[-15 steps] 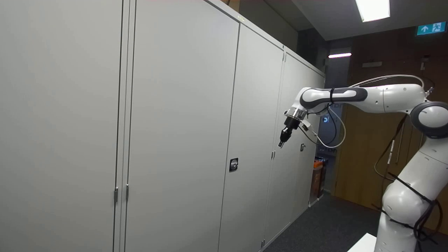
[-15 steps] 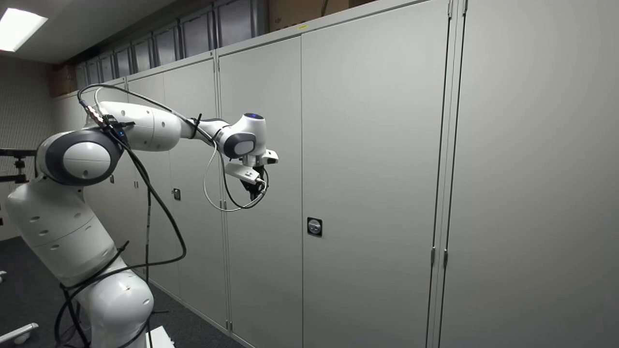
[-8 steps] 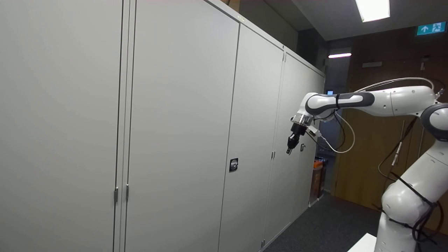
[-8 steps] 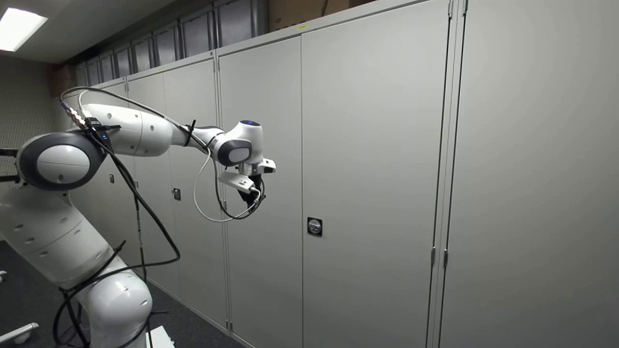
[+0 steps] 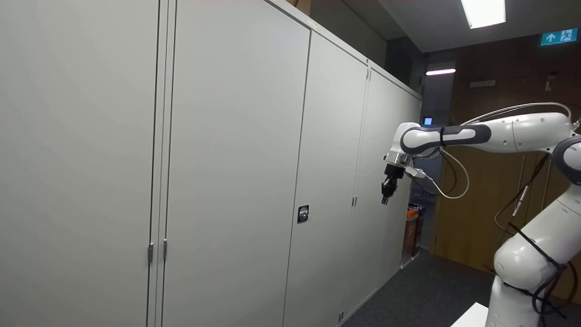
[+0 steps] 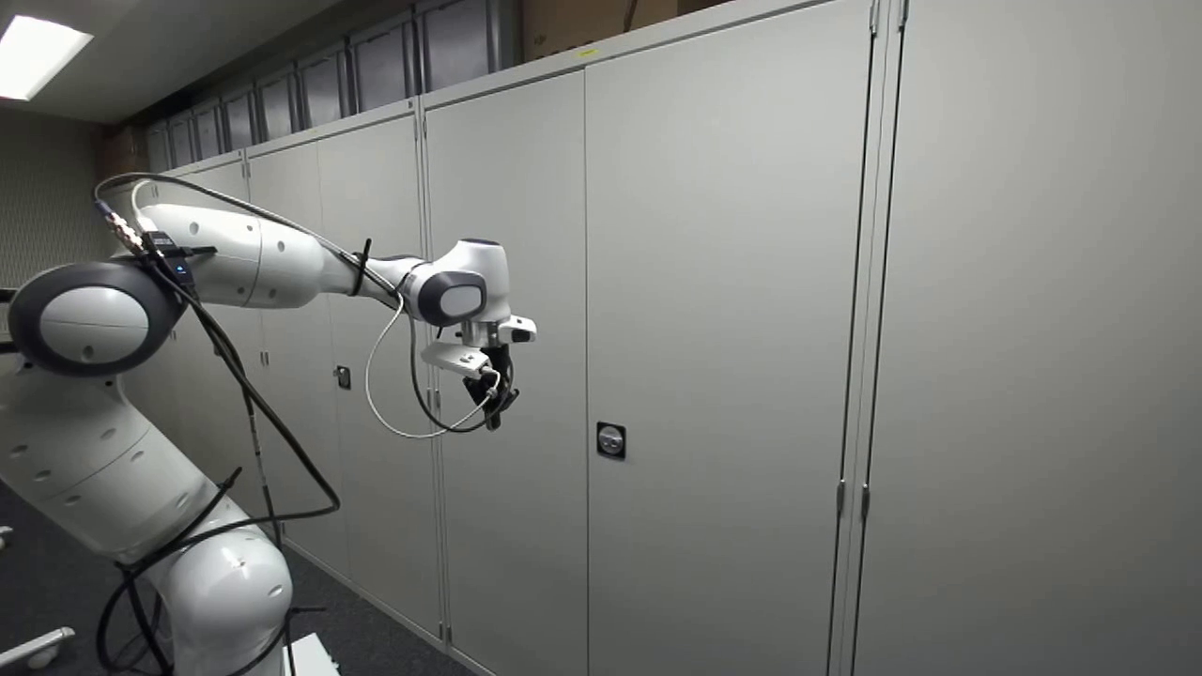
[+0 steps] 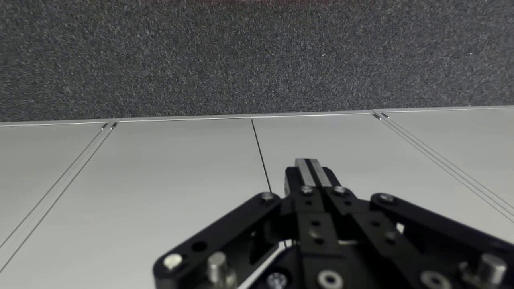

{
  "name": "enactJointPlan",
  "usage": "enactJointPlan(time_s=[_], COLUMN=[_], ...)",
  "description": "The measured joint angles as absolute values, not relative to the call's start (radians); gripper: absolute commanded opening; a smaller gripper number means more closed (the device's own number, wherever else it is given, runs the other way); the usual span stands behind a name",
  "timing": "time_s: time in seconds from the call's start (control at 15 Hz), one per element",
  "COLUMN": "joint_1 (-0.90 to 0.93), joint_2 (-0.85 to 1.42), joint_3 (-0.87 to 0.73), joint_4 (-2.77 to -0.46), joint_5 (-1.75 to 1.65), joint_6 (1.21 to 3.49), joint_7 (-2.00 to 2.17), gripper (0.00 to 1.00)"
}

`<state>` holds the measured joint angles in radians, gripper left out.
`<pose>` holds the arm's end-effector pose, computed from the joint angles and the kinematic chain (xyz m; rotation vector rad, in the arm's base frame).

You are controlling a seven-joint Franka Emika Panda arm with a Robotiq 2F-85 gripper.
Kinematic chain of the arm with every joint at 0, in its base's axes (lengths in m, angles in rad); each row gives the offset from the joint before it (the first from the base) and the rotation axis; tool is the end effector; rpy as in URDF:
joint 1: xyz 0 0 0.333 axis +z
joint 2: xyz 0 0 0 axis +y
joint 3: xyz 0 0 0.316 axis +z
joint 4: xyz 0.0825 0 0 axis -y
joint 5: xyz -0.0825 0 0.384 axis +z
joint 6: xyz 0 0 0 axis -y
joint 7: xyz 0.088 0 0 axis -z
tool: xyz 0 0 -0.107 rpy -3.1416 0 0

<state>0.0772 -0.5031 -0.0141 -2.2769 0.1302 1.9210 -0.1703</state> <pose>0.4142 0.0345 0.5607 -2.9937 -0.2988 -0.2318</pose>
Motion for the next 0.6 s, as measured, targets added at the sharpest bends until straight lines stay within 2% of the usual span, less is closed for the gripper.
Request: enactJointPlan(time_s=[0.13, 0.6], joint_1=[0.075, 0.074], joint_2=[-0.505, -0.505], joint_3=[-0.014, -0.014], joint_4=[-2.277, -2.277], joint_5=[0.104, 0.057], joint_6=[1.914, 1.913], joint_7=[-0.159, -0.153], gripper=[0.28, 0.79])
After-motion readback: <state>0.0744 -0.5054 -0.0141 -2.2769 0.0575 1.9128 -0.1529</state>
